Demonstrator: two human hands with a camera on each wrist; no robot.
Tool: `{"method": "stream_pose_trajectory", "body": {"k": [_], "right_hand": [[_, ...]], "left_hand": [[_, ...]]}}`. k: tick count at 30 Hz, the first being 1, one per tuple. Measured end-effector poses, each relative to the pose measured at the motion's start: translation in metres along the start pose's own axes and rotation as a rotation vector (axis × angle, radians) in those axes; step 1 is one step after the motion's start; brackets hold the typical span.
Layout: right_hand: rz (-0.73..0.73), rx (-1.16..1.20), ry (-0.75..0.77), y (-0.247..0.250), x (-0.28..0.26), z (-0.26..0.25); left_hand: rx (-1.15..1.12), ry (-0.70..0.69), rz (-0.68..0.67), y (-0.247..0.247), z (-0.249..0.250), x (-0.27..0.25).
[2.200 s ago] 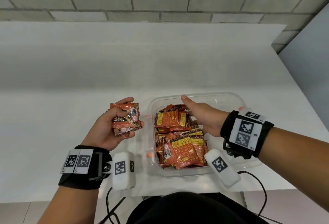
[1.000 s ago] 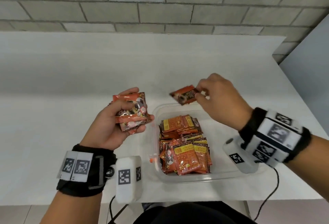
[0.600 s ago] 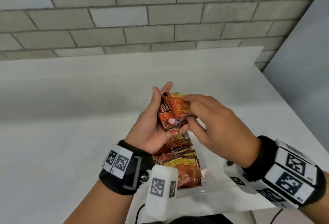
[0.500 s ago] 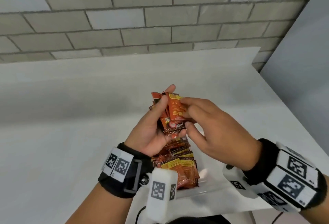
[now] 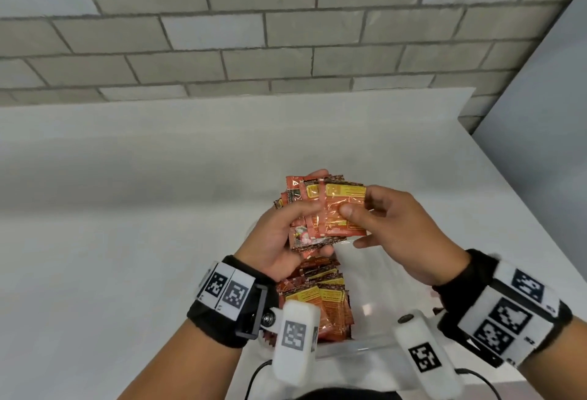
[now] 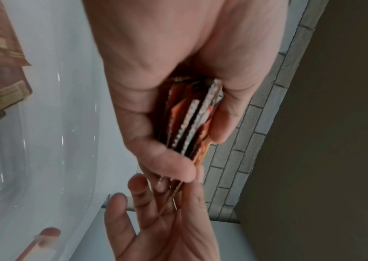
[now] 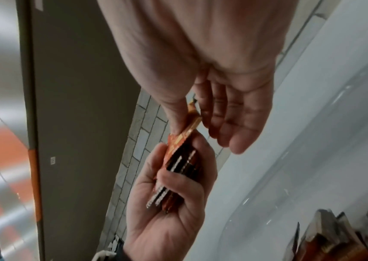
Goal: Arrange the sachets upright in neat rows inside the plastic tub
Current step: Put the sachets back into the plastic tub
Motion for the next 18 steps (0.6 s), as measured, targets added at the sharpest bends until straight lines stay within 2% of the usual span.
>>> {"method": "stream_pose_trajectory", "body": {"k": [3,7,12,15,18], "right_hand": [[0.051,0.080,-0.034,0.008,0.003,0.001],[0.122,0.302,-0.124,0.019,0.005,-0.006],[0.040,0.082,-0.162,0.002,0.004,0.002],[0.011,0.103,-0.194,-0.001,0.003,0.005],[0.043,0.117,-0.191,0.005,0.004,0.007]], "left_hand": [[0.014,0.039,0.060,0.007,0.000,0.000],[0.092,0.074,0.068,0.009,0.000,-0.001],[0.142,0.011,0.026,0.005,0.000,0.005],[0.127,0.002,0.007,0.005,0.001,0.005],[0.097,0.055,0.021,0.008,0.001,0.004]]}}
Point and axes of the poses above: each hand's wrist, its own x-axis towards the middle knuckle, its own y-axis out of the back of the hand, z = x × y, the point moved 4 cm from there along x, towards the middle knuckle, and after that the axes turned 5 degrees about x, right-handed, at the moved point
